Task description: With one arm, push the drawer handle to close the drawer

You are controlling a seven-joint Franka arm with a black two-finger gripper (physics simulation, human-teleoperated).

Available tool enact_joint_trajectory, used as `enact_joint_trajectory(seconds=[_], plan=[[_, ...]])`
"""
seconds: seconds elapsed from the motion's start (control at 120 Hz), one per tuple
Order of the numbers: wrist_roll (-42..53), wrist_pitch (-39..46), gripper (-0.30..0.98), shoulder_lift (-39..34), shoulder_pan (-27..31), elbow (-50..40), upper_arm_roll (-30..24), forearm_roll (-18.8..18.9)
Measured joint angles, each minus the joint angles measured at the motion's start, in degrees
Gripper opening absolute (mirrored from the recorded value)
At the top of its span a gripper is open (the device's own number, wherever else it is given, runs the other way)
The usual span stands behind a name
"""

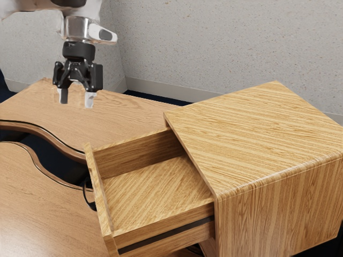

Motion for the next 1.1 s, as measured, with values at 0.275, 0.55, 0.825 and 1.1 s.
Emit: enact_joint_trajectory(seconds=[0.275,0.55,0.825,1.1], plan=[[0.0,34.5,0.67,-41.1,-2.8,-54.5,-0.1,2.9],[-0.4,47.3,0.28,-51.4,-14.7,-66.1,2.3,8.9],[-1.7,47.5,0.05,-56.2,-21.3,-70.5,2.1,10.1],[-3.1,49.6,-0.02,-56.6,-24.3,-73.0,1.9,9.6]])
